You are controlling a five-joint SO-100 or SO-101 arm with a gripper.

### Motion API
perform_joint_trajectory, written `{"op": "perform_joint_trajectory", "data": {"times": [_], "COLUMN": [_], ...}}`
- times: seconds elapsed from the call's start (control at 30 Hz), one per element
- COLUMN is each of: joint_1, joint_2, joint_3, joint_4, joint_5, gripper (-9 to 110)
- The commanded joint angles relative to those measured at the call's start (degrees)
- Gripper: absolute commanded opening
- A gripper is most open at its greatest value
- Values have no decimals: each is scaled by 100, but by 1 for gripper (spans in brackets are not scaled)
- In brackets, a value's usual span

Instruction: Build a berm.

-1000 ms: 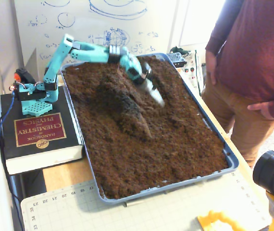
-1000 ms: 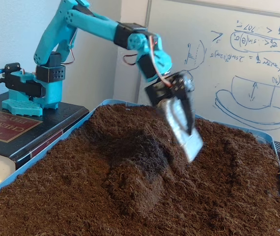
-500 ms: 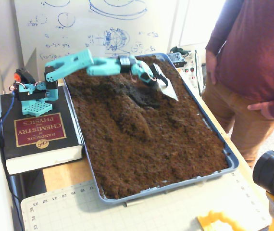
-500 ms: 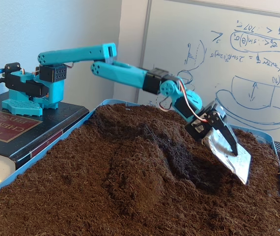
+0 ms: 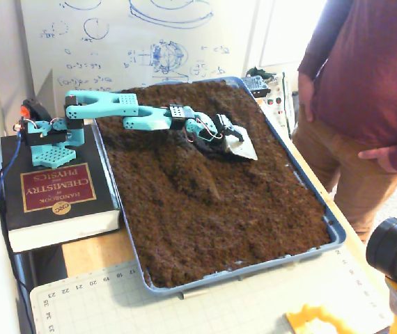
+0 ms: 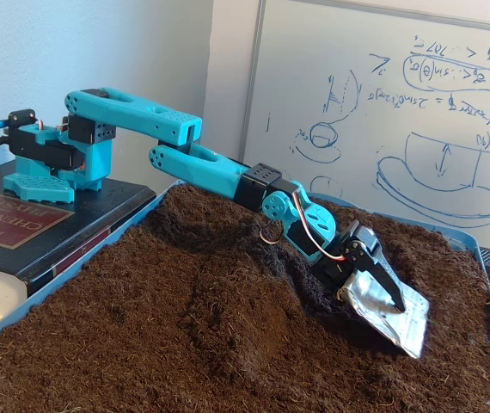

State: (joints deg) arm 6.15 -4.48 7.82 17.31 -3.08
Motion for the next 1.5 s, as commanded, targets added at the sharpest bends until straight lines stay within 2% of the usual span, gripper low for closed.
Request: {"op": "perform_joint_trajectory", "data": {"times": [0.0,0.3,0.77,1.1,1.47], "joint_1": [53,18,-9,44,26], "joint_2": [88,712,3375,5458,7260], "joint_3": [-369,1195,5344,8218,10213], "joint_4": [-9,9,9,0,0], "joint_5": [-53,-62,-79,-1503,-1591], "gripper": [0,0,1,1,1]}}
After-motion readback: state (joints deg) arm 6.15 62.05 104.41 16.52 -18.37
